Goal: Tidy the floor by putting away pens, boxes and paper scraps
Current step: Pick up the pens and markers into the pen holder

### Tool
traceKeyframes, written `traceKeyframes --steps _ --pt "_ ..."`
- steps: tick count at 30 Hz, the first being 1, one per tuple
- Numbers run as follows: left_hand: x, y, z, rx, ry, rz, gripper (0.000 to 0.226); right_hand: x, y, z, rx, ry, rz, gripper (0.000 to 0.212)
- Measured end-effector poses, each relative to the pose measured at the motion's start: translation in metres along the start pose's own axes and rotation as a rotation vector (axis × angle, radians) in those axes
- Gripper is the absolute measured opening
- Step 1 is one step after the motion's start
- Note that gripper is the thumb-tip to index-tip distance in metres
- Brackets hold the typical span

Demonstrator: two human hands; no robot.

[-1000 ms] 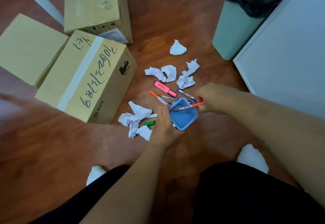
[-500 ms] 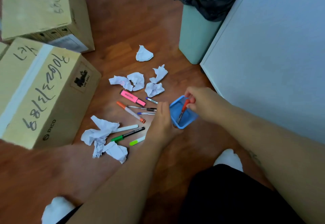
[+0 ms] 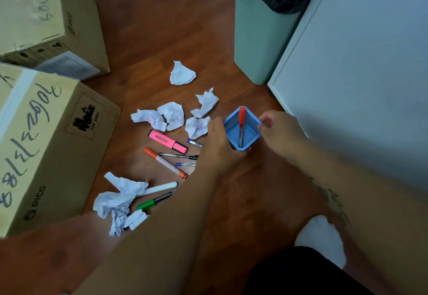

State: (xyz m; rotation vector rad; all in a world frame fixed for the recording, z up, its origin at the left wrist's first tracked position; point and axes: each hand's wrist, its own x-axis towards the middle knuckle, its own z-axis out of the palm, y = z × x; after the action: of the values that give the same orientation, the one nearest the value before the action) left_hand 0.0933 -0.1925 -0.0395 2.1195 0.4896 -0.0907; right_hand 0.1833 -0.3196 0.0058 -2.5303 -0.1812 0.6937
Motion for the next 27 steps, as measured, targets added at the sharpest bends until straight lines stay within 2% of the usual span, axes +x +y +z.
traceKeyframes --steps 5,8,10,12,14,16,18,21,23,27 --pt "0.004 -0.012 -0.007 0.133 -0.083 0.029 0.089 0.009 0.015 0.008 0.162 -0.033 0.064 0.023" --pt "-0.013 -0.03 -0.027 0.278 -0.081 -0.001 0.097 -0.001 0.027 0.015 0.168 -0.019 0.111 0.029" --pt "-0.031 -0.05 -0.043 0.38 -0.031 0.016 0.085 -0.015 0.04 0.023 0.099 -0.041 0.168 0.027" --pt "-0.051 -0.071 -0.056 0.423 0.021 0.007 0.068 -0.031 0.053 0.032 -0.041 -0.151 0.203 0.021" --pt "-0.07 -0.09 -0.067 0.442 0.009 -0.042 0.059 -0.046 0.052 0.045 -0.229 -0.317 0.127 0.021" --pt "-0.083 -0.104 -0.071 0.472 -0.034 -0.051 0.047 -0.057 0.041 0.06 -0.324 -0.402 -0.032 0.011" --pt "-0.094 -0.114 -0.07 0.552 -0.102 -0.007 0.04 -0.06 0.025 0.08 -0.348 -0.361 -0.225 0.01" --pt "-0.105 -0.115 -0.062 0.618 -0.205 0.084 0.033 -0.053 0.0 0.102 -0.41 -0.246 -0.445 0.029" --pt "-0.112 -0.115 -0.054 0.641 -0.221 0.113 0.029 -0.043 -0.007 0.112 -0.458 -0.196 -0.505 0.035" --pt "-0.114 -0.112 -0.043 0.672 -0.223 0.117 0.028 -0.034 -0.001 0.124 -0.6 -0.24 -0.484 0.043"
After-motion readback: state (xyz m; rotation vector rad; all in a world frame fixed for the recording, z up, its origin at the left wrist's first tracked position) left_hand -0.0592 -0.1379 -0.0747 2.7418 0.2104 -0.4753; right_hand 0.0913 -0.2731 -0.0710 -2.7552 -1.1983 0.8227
